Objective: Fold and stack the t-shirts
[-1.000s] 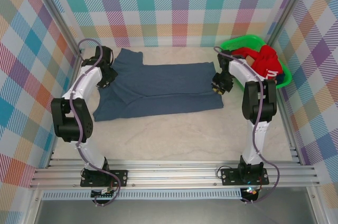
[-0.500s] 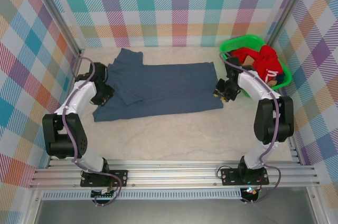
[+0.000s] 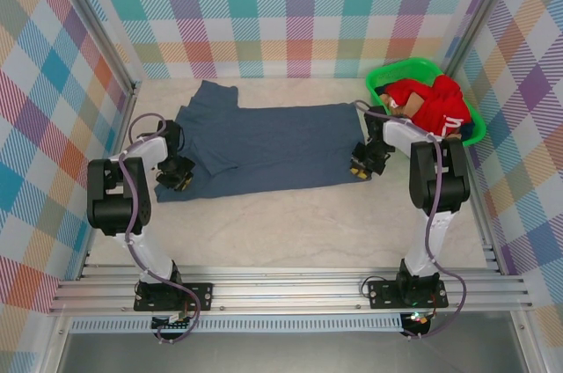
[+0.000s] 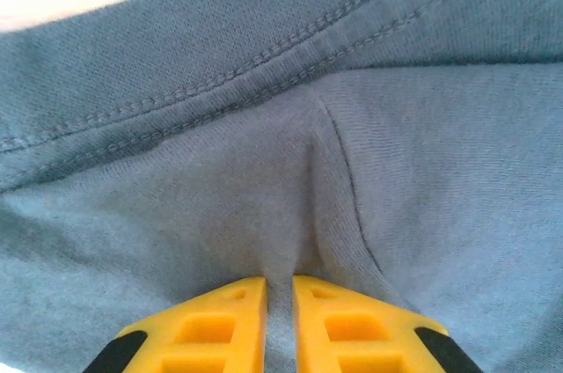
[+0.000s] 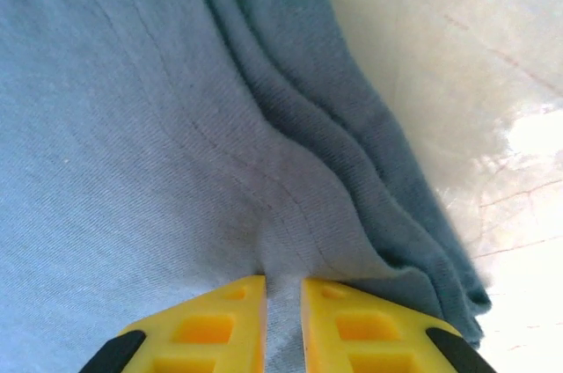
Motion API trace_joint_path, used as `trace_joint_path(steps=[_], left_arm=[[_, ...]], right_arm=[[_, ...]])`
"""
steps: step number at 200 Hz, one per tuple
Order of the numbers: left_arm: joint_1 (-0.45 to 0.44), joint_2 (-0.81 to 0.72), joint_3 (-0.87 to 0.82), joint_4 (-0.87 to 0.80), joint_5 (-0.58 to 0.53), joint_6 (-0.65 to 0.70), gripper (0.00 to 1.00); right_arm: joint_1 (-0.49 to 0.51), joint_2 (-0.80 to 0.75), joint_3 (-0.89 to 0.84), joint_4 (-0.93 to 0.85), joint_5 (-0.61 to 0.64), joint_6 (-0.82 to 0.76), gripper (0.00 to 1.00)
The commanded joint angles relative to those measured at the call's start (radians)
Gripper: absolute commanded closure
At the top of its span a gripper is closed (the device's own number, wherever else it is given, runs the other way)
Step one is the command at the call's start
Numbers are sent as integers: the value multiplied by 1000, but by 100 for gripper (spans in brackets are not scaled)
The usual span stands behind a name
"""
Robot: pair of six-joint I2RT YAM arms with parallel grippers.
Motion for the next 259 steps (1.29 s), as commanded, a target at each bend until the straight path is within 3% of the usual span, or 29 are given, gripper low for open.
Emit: trace_joint_path(steps=[1,49,86,144,179,191,224,259], left_arm=[[7,2,-42,17,-19,1,84],[-43,-108,-177,-43,-51,20,84],[-85,-272,-351,-104,-75,-43,84],[-105,-466,-506,-166,-83,-89,83],[-156,-590,-408,-154,-83,-61,68],[-185,-610,-368,-126,-34,-60,63],[-254,-556,-373,-66,149,-159,59],[-288,-524,-411,-35,167,-250,62]], right_arm=[[1,25,-10,-106,77,27,82],[6,-121,-199,-188,90,106,81],[10,-277,-342,-220,79,202,78],[68,-382,-474,-262,79,306,78],[103,-520,-443,-186,88,308,78],[119,-540,-402,-150,81,255,76],[144,-537,-354,36,-95,109,67],[186,-542,-342,226,-297,69,58]])
